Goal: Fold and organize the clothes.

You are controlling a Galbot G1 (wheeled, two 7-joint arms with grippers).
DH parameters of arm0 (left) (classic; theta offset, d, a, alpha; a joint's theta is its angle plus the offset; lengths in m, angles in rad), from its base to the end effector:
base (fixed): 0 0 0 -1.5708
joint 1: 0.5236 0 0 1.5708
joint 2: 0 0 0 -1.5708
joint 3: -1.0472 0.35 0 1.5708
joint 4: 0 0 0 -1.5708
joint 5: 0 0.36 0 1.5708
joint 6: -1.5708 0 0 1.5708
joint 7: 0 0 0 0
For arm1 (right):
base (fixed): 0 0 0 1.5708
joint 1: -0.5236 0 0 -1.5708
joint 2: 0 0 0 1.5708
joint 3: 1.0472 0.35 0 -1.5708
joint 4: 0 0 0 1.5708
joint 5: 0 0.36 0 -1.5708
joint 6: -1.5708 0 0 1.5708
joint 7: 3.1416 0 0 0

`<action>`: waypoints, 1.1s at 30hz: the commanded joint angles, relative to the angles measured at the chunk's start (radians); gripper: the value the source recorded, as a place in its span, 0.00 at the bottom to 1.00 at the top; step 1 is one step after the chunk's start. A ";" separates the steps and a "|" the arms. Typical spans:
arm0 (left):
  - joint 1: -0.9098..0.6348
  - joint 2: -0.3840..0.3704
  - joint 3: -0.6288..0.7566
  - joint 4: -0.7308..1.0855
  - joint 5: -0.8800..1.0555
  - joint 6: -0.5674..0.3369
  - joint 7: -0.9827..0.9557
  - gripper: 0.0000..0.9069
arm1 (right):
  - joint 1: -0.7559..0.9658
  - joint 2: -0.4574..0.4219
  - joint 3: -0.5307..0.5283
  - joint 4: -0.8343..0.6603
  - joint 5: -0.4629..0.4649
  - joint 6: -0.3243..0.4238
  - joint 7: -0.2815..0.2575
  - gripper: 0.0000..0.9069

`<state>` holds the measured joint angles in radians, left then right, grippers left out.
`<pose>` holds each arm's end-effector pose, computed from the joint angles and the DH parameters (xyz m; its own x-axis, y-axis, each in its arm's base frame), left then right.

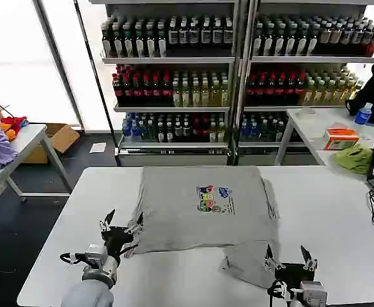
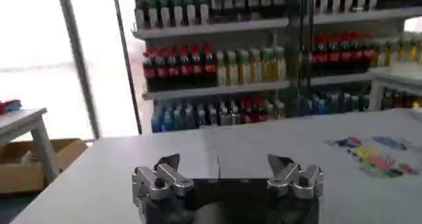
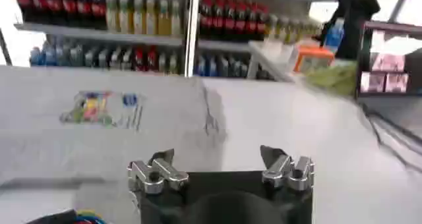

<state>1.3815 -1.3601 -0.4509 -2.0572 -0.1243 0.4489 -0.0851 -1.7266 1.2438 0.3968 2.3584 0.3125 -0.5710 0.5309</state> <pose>0.2399 0.0154 -0.2766 -0.9504 0.0475 0.3073 0.0746 0.9942 0.0772 0.1331 -0.0001 -0.2362 -0.8543 0.1765 0.4889 0.1333 0.9835 -0.1221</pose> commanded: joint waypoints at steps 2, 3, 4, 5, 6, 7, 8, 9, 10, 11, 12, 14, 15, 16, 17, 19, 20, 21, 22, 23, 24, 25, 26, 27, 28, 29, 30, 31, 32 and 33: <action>0.003 0.002 0.013 0.016 0.000 0.081 -0.007 1.00 | -0.015 0.003 -0.033 -0.025 0.029 -0.005 0.033 1.00; 0.005 0.002 0.015 0.015 0.003 0.085 -0.005 1.00 | -0.014 0.004 -0.035 -0.026 0.028 -0.005 0.035 1.00; 0.009 0.003 0.017 0.014 0.004 0.093 -0.002 1.00 | -0.015 0.006 -0.039 -0.027 0.028 -0.005 0.038 1.00; 0.011 0.004 0.018 0.014 0.006 0.094 -0.001 1.00 | -0.015 0.007 -0.041 -0.027 0.027 -0.005 0.042 1.00; 0.015 0.005 0.020 0.015 0.007 0.096 0.000 1.00 | -0.017 0.008 -0.044 -0.028 0.025 -0.006 0.044 1.00; 0.019 0.006 0.021 0.019 0.007 0.096 0.003 1.00 | -0.019 0.009 -0.048 -0.030 0.023 -0.005 0.044 1.00; 0.021 0.007 0.021 0.021 0.007 0.096 0.004 1.00 | -0.019 0.008 -0.052 -0.034 0.022 -0.005 0.046 1.00; 0.022 0.007 0.021 0.027 0.007 0.095 0.005 1.00 | -0.019 0.009 -0.056 -0.038 0.023 -0.002 0.046 1.00; 0.023 0.007 0.022 0.030 0.007 0.095 0.005 1.00 | -0.018 0.012 -0.060 -0.045 0.023 0.000 0.046 1.00; 0.023 0.007 0.022 0.033 0.007 0.094 0.004 1.00 | -0.018 0.013 -0.062 -0.047 0.023 0.000 0.046 1.00; 0.022 0.006 0.021 0.035 0.006 0.094 0.003 1.00 | -0.019 0.017 -0.067 -0.049 0.021 0.000 0.047 1.00; 0.022 0.006 0.022 0.036 0.004 0.094 0.001 1.00 | -0.021 0.019 -0.072 -0.049 0.019 0.000 0.049 1.00; 0.021 0.006 0.022 0.039 0.004 0.094 0.001 1.00 | -0.022 0.021 -0.075 -0.049 0.018 0.000 0.049 1.00; 0.020 0.006 0.023 0.042 0.004 0.094 0.000 1.00 | -0.023 0.021 -0.078 -0.050 0.018 0.001 0.049 1.00; 0.020 0.006 0.024 0.042 0.004 0.094 -0.001 1.00 | -0.023 0.022 -0.080 -0.052 0.018 0.001 0.049 1.00; 0.019 0.005 0.027 0.047 0.004 0.094 -0.006 1.00 | -0.021 0.026 -0.084 -0.057 0.015 0.001 0.050 1.00; 0.018 0.005 0.028 0.050 0.004 0.094 -0.007 1.00 | -0.021 0.027 -0.085 -0.058 0.015 0.002 0.050 1.00; 0.017 0.004 0.029 0.053 0.004 0.094 -0.008 1.00 | -0.022 0.028 -0.087 -0.060 0.015 0.002 0.051 1.00; 0.017 0.004 0.028 0.056 0.004 0.094 -0.008 1.00 | -0.024 0.029 -0.089 -0.061 0.015 0.002 0.052 1.00; 0.017 0.004 0.029 0.058 0.004 0.094 -0.008 1.00 | -0.025 0.029 -0.089 -0.062 0.014 0.003 0.053 1.00; 0.018 0.004 0.028 0.060 0.002 0.095 -0.008 1.00 | -0.027 0.028 -0.090 -0.063 0.013 0.003 0.054 1.00; 0.020 0.004 0.028 0.061 0.001 0.095 -0.008 1.00 | -0.029 0.029 -0.091 -0.063 0.013 0.003 0.055 1.00; 0.021 0.004 0.028 0.062 0.000 0.095 -0.008 1.00 | -0.030 0.029 -0.091 -0.063 0.012 0.003 0.055 1.00; 0.025 0.005 0.028 0.064 -0.004 0.095 -0.008 1.00 | -0.030 0.029 -0.092 -0.064 0.012 0.003 0.056 1.00; 0.026 0.005 0.029 0.066 -0.006 0.095 -0.008 1.00 | -0.031 0.030 -0.092 -0.065 0.011 0.003 0.056 1.00; 0.027 0.005 0.029 0.071 -0.006 0.095 -0.008 1.00 | -0.030 0.030 -0.094 -0.066 0.010 0.003 0.056 1.00; 0.029 0.005 0.030 0.074 -0.007 0.095 -0.010 1.00 | -0.029 0.031 -0.094 -0.068 0.008 0.002 0.057 1.00; 0.031 0.004 0.030 0.075 -0.009 0.095 -0.010 1.00 | -0.029 0.033 -0.094 -0.070 0.007 0.001 0.057 1.00; 0.032 0.004 0.030 0.074 -0.011 0.095 -0.011 1.00 | -0.028 0.033 -0.094 -0.071 0.007 0.001 0.057 1.00; 0.035 0.004 0.030 0.070 -0.011 0.096 -0.012 1.00 | -0.028 0.033 -0.093 -0.073 0.006 0.000 0.057 1.00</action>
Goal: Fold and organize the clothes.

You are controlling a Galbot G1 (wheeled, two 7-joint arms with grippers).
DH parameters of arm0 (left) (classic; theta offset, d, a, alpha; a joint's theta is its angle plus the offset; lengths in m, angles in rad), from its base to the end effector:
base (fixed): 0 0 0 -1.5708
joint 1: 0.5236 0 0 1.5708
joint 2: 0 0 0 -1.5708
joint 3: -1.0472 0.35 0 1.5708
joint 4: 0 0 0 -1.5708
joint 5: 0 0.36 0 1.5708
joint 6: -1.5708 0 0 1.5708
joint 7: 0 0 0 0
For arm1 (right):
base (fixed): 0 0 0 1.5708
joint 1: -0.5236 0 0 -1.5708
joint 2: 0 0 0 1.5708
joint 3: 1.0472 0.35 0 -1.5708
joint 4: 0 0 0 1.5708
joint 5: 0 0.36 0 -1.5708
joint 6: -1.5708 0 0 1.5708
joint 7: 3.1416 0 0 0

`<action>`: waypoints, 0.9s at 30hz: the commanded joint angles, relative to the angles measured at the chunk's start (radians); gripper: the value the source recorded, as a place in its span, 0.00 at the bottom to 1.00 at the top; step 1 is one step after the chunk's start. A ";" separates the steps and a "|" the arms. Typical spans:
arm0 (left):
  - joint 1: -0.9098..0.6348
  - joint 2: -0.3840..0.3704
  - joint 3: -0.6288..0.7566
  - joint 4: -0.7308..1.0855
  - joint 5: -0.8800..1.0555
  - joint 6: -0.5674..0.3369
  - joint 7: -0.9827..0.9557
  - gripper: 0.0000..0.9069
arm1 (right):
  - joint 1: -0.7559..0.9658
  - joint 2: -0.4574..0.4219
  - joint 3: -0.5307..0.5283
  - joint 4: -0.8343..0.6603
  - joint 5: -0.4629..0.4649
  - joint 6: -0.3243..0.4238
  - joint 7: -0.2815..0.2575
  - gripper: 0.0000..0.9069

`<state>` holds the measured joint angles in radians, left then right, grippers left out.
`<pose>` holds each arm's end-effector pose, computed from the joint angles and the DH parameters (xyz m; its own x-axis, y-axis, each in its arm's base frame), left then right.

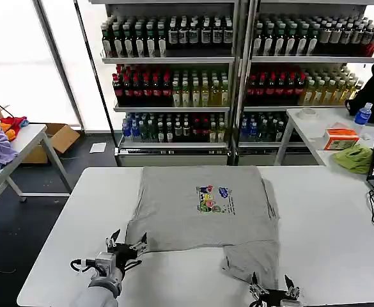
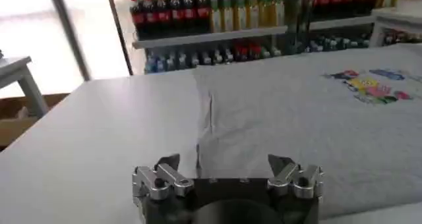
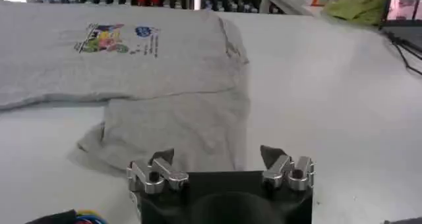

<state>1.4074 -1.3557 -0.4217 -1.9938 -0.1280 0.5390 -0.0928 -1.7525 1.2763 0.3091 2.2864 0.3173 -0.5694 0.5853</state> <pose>0.2335 0.0105 -0.3067 -0.8785 0.0466 0.4754 0.0959 0.9922 0.0801 0.1206 0.0223 -0.2678 -0.7879 0.1693 0.5921 0.1303 0.9855 -0.1083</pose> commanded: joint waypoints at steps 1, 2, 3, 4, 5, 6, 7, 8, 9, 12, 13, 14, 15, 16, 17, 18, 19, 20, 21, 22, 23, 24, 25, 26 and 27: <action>0.016 0.000 0.001 0.001 -0.008 0.006 -0.004 1.00 | -0.002 0.001 -0.005 -0.003 0.000 -0.001 0.003 1.00; 0.024 0.001 0.002 -0.004 -0.011 0.006 -0.004 1.00 | -0.001 0.001 -0.004 -0.004 0.000 -0.001 0.002 1.00; 0.035 0.004 0.002 -0.019 -0.023 0.011 -0.003 0.99 | -0.001 0.001 -0.003 -0.007 0.001 0.000 0.002 1.00; 0.041 0.006 0.003 -0.026 -0.031 0.012 -0.003 0.96 | -0.001 0.001 -0.003 -0.009 0.001 0.000 0.002 1.00; 0.055 0.008 0.005 -0.033 -0.033 0.013 -0.002 0.93 | 0.000 0.001 -0.004 -0.012 0.001 0.000 0.001 1.00; 0.062 0.009 0.007 -0.037 -0.031 0.013 -0.001 0.92 | 0.000 0.003 -0.005 -0.015 0.001 0.001 0.001 1.00; 0.068 0.008 0.007 -0.039 -0.030 0.012 -0.001 0.89 | 0.001 0.003 -0.007 -0.017 0.001 0.002 0.001 1.00; 0.072 0.007 0.008 -0.040 -0.029 0.011 -0.001 0.88 | 0.003 0.004 -0.010 -0.021 0.000 0.003 0.001 1.00; 0.076 0.007 0.008 -0.040 -0.028 0.011 -0.002 0.87 | 0.004 0.006 -0.012 -0.023 -0.001 0.003 0.001 1.00; 0.091 0.008 0.007 -0.045 -0.027 0.010 -0.001 0.67 | 0.004 0.007 -0.017 -0.021 -0.004 0.003 -0.001 1.00; 0.093 0.009 0.007 -0.045 -0.027 0.010 -0.002 0.52 | 0.004 0.007 -0.017 -0.021 -0.004 0.004 -0.002 0.94; 0.097 0.009 0.005 -0.043 -0.027 0.010 -0.001 0.16 | 0.004 0.007 -0.017 -0.022 -0.004 0.003 -0.002 0.53; 0.098 0.010 0.003 -0.039 -0.027 0.010 0.000 0.07 | 0.004 0.006 -0.017 -0.023 -0.004 0.003 -0.003 0.53; 0.099 0.009 0.002 -0.036 -0.028 0.009 0.000 0.06 | 0.004 0.005 -0.016 -0.024 -0.004 0.003 -0.004 0.08; 0.100 0.009 0.000 -0.026 -0.029 0.009 0.001 0.02 | 0.004 0.004 -0.016 -0.026 -0.004 0.003 -0.004 0.00; 0.102 0.010 0.000 -0.020 -0.029 0.009 0.002 0.01 | 0.003 0.003 -0.017 -0.029 -0.004 0.005 -0.004 0.00; 0.104 0.010 0.000 -0.017 -0.030 0.009 0.003 0.01 | 0.003 0.003 -0.017 -0.031 -0.004 0.006 -0.004 0.00; 0.107 0.010 0.002 -0.015 -0.031 0.007 0.003 0.01 | 0.002 0.002 -0.020 -0.036 -0.004 0.014 -0.003 0.00; 0.109 0.010 0.003 -0.015 -0.031 0.007 0.003 0.01 | 0.001 0.001 -0.022 -0.038 -0.004 0.017 -0.002 0.00; 0.110 0.010 0.004 -0.015 -0.030 0.006 0.003 0.01 | 0.001 0.001 -0.024 -0.040 -0.004 0.019 -0.001 0.00; 0.110 0.009 0.005 -0.016 -0.031 0.007 0.003 0.01 | 0.001 0.001 -0.027 -0.044 -0.003 0.021 -0.001 0.00; 0.110 0.009 0.006 -0.018 -0.031 0.006 0.004 0.01 | 0.001 0.001 -0.028 -0.046 -0.002 0.023 0.001 0.00; 0.111 0.008 0.007 -0.020 -0.031 0.006 0.004 0.01 | 0.002 0.004 -0.031 -0.051 0.000 0.028 0.006 0.00; 0.111 0.008 0.009 -0.022 -0.032 0.006 0.005 0.01 | 0.003 0.006 -0.031 -0.056 0.007 0.030 0.011 0.00; 0.112 0.008 0.011 -0.024 -0.033 0.006 0.006 0.01 | 0.004 0.008 -0.034 -0.058 0.018 0.033 0.017 0.00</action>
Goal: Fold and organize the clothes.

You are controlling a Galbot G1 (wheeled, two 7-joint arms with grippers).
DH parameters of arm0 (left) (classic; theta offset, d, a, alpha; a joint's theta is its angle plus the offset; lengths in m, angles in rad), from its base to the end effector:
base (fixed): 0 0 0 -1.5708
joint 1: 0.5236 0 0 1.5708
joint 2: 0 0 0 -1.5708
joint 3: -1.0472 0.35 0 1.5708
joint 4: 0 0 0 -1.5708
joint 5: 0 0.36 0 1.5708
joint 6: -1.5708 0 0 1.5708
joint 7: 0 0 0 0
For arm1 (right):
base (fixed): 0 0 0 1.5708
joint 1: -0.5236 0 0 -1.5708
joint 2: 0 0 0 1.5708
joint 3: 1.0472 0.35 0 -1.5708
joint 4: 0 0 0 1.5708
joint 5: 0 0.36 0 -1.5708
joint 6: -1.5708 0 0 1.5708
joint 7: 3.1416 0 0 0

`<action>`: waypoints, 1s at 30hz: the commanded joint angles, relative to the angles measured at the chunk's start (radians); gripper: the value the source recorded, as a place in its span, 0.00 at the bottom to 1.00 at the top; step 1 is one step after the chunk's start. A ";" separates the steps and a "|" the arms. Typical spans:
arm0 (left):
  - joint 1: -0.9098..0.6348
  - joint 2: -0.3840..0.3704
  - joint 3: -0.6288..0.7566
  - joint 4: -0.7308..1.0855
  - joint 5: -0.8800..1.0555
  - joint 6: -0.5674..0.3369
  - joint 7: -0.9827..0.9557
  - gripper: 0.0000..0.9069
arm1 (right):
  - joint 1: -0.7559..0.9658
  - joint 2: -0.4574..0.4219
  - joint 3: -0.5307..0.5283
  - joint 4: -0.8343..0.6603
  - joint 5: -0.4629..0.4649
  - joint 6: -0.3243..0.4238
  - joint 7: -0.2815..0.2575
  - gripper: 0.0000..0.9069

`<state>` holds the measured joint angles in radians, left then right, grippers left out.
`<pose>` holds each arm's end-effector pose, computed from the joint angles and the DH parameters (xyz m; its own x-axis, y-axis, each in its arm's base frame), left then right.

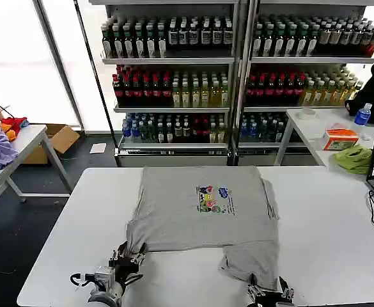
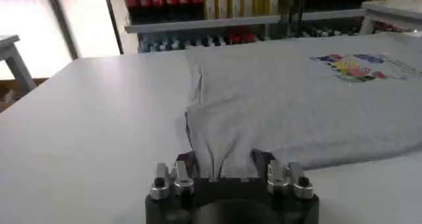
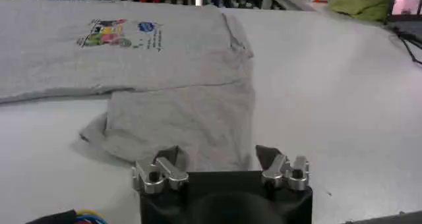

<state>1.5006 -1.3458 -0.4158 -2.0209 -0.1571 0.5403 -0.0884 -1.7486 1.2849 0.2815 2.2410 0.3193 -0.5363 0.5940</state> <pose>0.2037 0.0091 -0.3176 -0.8393 0.0760 0.5384 0.1178 0.9921 0.0435 0.1187 0.0293 -0.2840 -0.7772 0.1631 0.6078 0.1322 0.9866 -0.0957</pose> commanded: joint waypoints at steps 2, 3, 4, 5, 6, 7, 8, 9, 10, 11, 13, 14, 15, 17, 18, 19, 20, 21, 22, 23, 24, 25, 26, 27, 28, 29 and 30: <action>0.020 -0.003 0.011 -0.001 -0.004 0.004 0.001 0.00 | -0.001 0.004 -0.006 -0.016 0.019 0.013 0.012 0.00; 0.020 -0.004 0.014 -0.002 -0.004 0.003 0.002 0.00 | -0.002 0.005 -0.006 -0.017 0.018 0.022 0.013 0.00; 0.019 -0.005 0.017 -0.002 -0.004 0.002 0.002 0.00 | -0.006 0.007 -0.001 -0.014 0.018 0.035 0.013 0.00; 0.019 -0.006 0.019 -0.004 -0.003 0.002 0.002 0.01 | -0.008 0.007 0.004 -0.012 0.019 0.038 0.012 0.00; 0.017 -0.007 0.022 -0.004 -0.003 0.001 0.001 0.01 | -0.011 0.005 0.013 -0.005 0.023 0.045 0.007 0.00; 0.014 -0.009 0.022 -0.003 -0.003 0.000 0.001 0.01 | -0.013 0.003 0.023 -0.001 0.026 0.052 0.000 0.00; 0.011 -0.010 0.022 -0.003 -0.003 -0.001 0.000 0.01 | -0.013 -0.001 0.029 0.002 0.029 0.060 -0.006 0.00; 0.008 -0.010 0.021 -0.002 -0.002 0.000 -0.001 0.01 | -0.013 -0.004 0.036 0.003 0.030 0.068 -0.012 0.00; 0.005 -0.010 0.021 -0.002 -0.002 0.000 0.000 0.01 | -0.012 -0.005 0.039 0.002 0.030 0.081 -0.018 0.00; 0.003 -0.009 0.021 -0.003 -0.001 0.000 0.000 0.00 | -0.011 -0.005 0.042 -0.003 0.028 0.100 -0.026 0.00; 0.002 -0.008 0.022 -0.004 0.003 -0.005 0.002 0.00 | -0.008 -0.004 0.040 -0.013 0.024 0.125 -0.039 0.00; 0.004 -0.007 0.022 -0.005 0.008 -0.011 0.004 0.00 | -0.008 -0.001 0.037 -0.020 0.025 0.139 -0.053 0.00; 0.006 -0.007 0.024 -0.006 0.015 -0.022 0.004 0.00 | -0.008 0.002 0.033 -0.024 0.024 0.155 -0.062 0.00; 0.009 -0.010 0.027 -0.011 0.020 -0.047 0.005 0.00 | -0.009 0.008 0.025 -0.026 0.020 0.185 -0.079 0.00; 0.011 -0.012 0.029 -0.016 0.021 -0.066 0.005 0.00 | -0.009 0.011 0.022 -0.026 0.008 0.201 -0.088 0.00; 0.011 -0.014 0.032 -0.019 0.022 -0.087 0.005 0.00 | -0.009 0.014 0.022 -0.024 -0.007 0.217 -0.098 0.00; 0.011 -0.017 0.034 -0.033 0.020 -0.102 0.007 0.00 | -0.008 0.015 0.022 -0.020 -0.028 0.242 -0.107 0.00; 0.010 -0.021 0.036 -0.046 0.020 -0.115 0.009 0.00 | -0.007 0.016 0.022 -0.017 -0.035 0.248 -0.110 0.00; 0.007 -0.024 0.039 -0.056 0.018 -0.120 0.008 0.00 | -0.004 0.016 0.026 0.004 -0.044 0.254 -0.116 0.00; 0.002 -0.027 0.040 -0.062 0.016 -0.129 0.009 0.00 | -0.001 0.016 0.030 0.016 -0.049 0.260 -0.123 0.00; 0.000 -0.030 0.042 -0.067 0.015 -0.137 0.011 0.00 | 0.006 0.017 0.034 0.027 -0.053 0.262 -0.128 0.00; -0.011 -0.033 0.043 -0.071 0.013 -0.145 0.012 0.00 | 0.016 0.021 0.039 0.038 -0.057 0.263 -0.132 0.00; -0.022 -0.036 0.044 -0.072 0.006 -0.148 0.013 0.00 | 0.026 0.026 0.047 0.044 -0.063 0.263 -0.139 0.00; -0.034 -0.038 0.045 -0.071 -0.006 -0.153 0.017 0.00 | 0.043 0.032 0.053 0.050 -0.067 0.266 -0.145 0.00; -0.041 -0.038 0.045 -0.069 -0.010 -0.155 0.019 0.00 | 0.050 0.036 0.056 0.051 -0.071 0.266 -0.149 0.00; -0.052 -0.039 0.045 -0.062 -0.012 -0.157 0.017 0.00 | 0.061 0.040 0.060 0.053 -0.073 0.266 -0.154 0.00; -0.068 -0.041 0.043 -0.051 -0.011 -0.167 0.016 0.00 | 0.076 0.045 0.063 0.054 -0.076 0.266 -0.160 0.00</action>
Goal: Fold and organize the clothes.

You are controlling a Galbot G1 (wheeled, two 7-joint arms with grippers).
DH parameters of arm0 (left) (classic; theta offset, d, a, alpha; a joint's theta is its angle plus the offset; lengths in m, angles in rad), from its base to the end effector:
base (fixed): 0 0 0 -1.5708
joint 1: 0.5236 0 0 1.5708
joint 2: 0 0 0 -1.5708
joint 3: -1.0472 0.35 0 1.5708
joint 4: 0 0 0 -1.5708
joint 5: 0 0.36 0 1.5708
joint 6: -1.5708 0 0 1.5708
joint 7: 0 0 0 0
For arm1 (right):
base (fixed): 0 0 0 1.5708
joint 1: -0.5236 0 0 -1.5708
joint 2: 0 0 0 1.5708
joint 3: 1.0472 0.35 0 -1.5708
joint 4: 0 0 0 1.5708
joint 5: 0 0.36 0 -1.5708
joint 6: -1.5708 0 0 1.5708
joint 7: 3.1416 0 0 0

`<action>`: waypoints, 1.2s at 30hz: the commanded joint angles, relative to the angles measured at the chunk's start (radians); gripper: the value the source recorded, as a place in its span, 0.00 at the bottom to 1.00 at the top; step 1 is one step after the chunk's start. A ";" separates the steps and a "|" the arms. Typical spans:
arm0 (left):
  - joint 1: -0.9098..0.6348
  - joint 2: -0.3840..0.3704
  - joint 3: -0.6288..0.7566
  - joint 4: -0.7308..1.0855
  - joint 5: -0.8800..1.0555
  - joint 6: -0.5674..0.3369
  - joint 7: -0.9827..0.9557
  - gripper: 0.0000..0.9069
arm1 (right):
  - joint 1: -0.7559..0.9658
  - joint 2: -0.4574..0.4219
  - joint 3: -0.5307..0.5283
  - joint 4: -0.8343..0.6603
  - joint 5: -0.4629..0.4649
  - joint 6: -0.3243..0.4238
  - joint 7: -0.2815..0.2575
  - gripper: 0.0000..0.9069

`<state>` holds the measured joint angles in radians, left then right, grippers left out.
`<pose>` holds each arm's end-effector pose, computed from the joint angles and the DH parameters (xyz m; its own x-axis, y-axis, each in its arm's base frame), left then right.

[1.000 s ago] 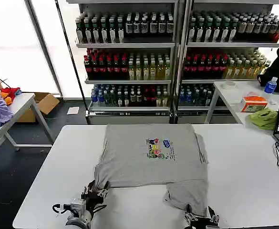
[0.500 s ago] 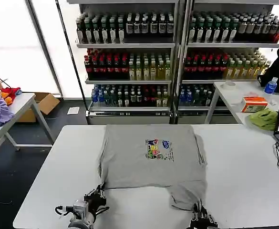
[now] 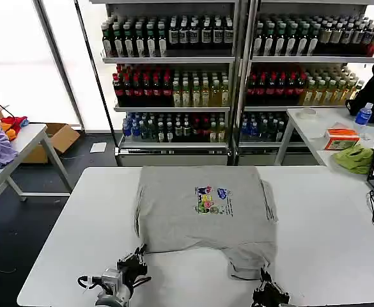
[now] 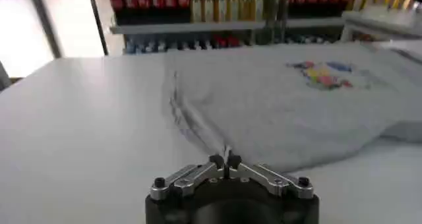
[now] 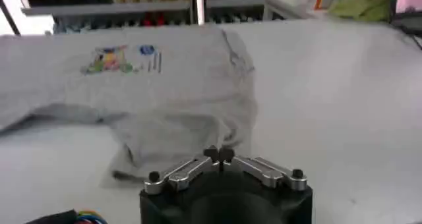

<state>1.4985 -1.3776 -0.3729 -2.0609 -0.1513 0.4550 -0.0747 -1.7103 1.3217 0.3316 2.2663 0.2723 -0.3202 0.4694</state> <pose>0.2013 -0.0121 -0.3046 -0.8910 0.1454 0.4301 0.1546 0.9879 -0.0137 0.1346 0.0217 -0.2684 -0.9229 0.1165 0.3671 0.1390 0.9897 0.0354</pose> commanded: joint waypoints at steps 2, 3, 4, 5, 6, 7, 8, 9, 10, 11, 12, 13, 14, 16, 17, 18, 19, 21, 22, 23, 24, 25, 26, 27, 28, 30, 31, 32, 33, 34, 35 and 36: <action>-0.085 -0.010 -0.003 0.002 -0.027 -0.087 0.001 0.00 | 0.057 0.011 0.020 0.028 -0.032 0.049 -0.043 0.00; -0.106 -0.011 -0.004 0.010 -0.036 -0.087 0.000 0.00 | 0.076 0.014 0.027 0.026 -0.031 0.046 -0.048 0.00; -0.124 -0.014 -0.004 0.017 -0.048 -0.087 -0.001 0.00 | 0.085 0.016 0.031 0.022 -0.031 0.043 -0.051 0.00; -0.136 -0.015 -0.004 0.024 -0.052 -0.087 -0.002 0.00 | 0.105 0.017 0.040 0.019 -0.028 0.035 -0.053 0.00; -0.154 -0.018 -0.002 0.037 -0.056 -0.088 -0.003 0.00 | 0.126 0.017 0.055 0.009 -0.025 0.026 -0.059 0.00; -0.168 -0.020 0.001 0.045 -0.057 -0.089 -0.004 0.00 | 0.157 0.015 0.064 0.002 -0.025 0.021 -0.066 0.00; -0.174 -0.022 0.004 0.050 -0.057 -0.090 -0.004 0.00 | 0.169 0.013 0.069 -0.001 -0.025 0.019 -0.068 0.00; -0.200 -0.024 0.007 0.062 -0.058 -0.094 -0.003 0.00 | 0.199 0.005 0.080 -0.010 -0.023 0.008 -0.077 0.00; -0.219 -0.027 0.006 0.076 -0.061 -0.095 -0.003 0.00 | 0.223 -0.002 0.083 -0.016 -0.019 0.000 -0.080 0.00; -0.231 -0.028 0.005 0.094 -0.064 -0.098 -0.004 0.00 | 0.242 -0.008 0.084 -0.022 -0.014 -0.007 -0.080 0.00; -0.258 -0.031 0.003 0.116 -0.075 -0.099 -0.005 0.00 | 0.270 -0.015 0.083 -0.034 -0.010 -0.018 -0.082 0.00; -0.278 -0.030 0.003 0.125 -0.078 -0.100 -0.008 0.00 | 0.295 -0.019 0.080 -0.044 -0.006 -0.025 -0.084 0.00; -0.295 -0.029 0.003 0.144 -0.083 -0.101 -0.009 0.00 | 0.312 -0.022 0.078 -0.051 -0.004 -0.026 -0.085 0.00; -0.320 -0.023 0.005 0.175 -0.088 -0.103 -0.010 0.00 | 0.352 -0.025 0.073 -0.078 0.000 -0.041 -0.089 0.00; -0.338 -0.021 0.005 0.185 -0.090 -0.104 -0.010 0.00 | 0.383 -0.025 0.072 -0.093 0.005 -0.049 -0.088 0.00; -0.348 -0.019 0.006 0.199 -0.092 -0.103 -0.011 0.00 | 0.404 -0.024 0.073 -0.106 0.010 -0.054 -0.088 0.00; -0.360 -0.017 0.006 0.210 -0.094 -0.102 -0.011 0.00 | 0.421 -0.025 0.072 -0.122 0.013 -0.057 -0.091 0.00; -0.382 -0.015 0.007 0.229 -0.099 -0.100 -0.012 0.00 | 0.453 -0.027 0.068 -0.150 0.019 -0.062 -0.094 0.00; -0.395 -0.015 0.009 0.238 -0.102 -0.098 -0.013 0.00 | 0.463 -0.029 0.067 -0.161 0.022 -0.064 -0.097 0.00; -0.407 -0.015 0.010 0.244 -0.103 -0.096 -0.013 0.00 | 0.478 -0.029 0.065 -0.177 0.024 -0.065 -0.100 0.00; -0.416 -0.015 0.012 0.254 -0.103 -0.095 -0.012 0.00 | 0.484 -0.029 0.064 -0.187 0.025 -0.065 -0.102 0.00; -0.426 -0.015 0.014 0.263 -0.103 -0.093 -0.013 0.00 | 0.500 -0.027 0.063 -0.202 0.026 -0.066 -0.105 0.00; -0.435 -0.015 0.016 0.274 -0.103 -0.091 -0.012 0.00 | 0.509 -0.023 0.062 -0.212 0.026 -0.069 -0.106 0.00; -0.443 -0.015 0.018 0.283 -0.103 -0.090 -0.012 0.00 | 0.518 -0.020 0.062 -0.221 0.027 -0.072 -0.107 0.00; -0.454 -0.015 0.020 0.292 -0.103 -0.089 -0.012 0.00 | 0.529 -0.018 0.062 -0.229 0.035 -0.076 -0.107 0.00; -0.469 -0.016 0.021 0.310 -0.103 -0.088 -0.009 0.00 | 0.552 -0.018 0.063 -0.247 0.048 -0.089 -0.106 0.00; -0.478 -0.015 0.022 0.322 -0.101 -0.090 -0.005 0.00 | 0.568 -0.020 0.060 -0.260 0.054 -0.092 -0.105 0.00; -0.488 -0.016 0.025 0.334 -0.101 -0.091 -0.005 0.00 | 0.582 -0.021 0.058 -0.277 0.055 -0.096 -0.106 0.00; -0.490 -0.017 0.026 0.338 -0.100 -0.091 -0.005 0.00 | 0.595 -0.025 0.054 -0.288 0.057 -0.099 -0.107 0.00; -0.502 -0.019 0.029 0.353 -0.100 -0.092 -0.006 0.00 | 0.606 -0.026 0.051 -0.304 0.061 -0.101 -0.108 0.00; -0.509 -0.021 0.031 0.364 -0.099 -0.092 -0.007 0.00 | 0.619 -0.028 0.048 -0.318 0.067 -0.104 -0.108 0.00; -0.513 -0.023 0.032 0.369 -0.099 -0.091 -0.007 0.00 | 0.628 -0.029 0.045 -0.330 0.069 -0.105 -0.110 0.00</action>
<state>1.0908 -1.3967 -0.3471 -1.7981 -0.2464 0.3668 -0.0824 -1.1791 1.2981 0.3747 2.0153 0.3258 -0.4109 0.3611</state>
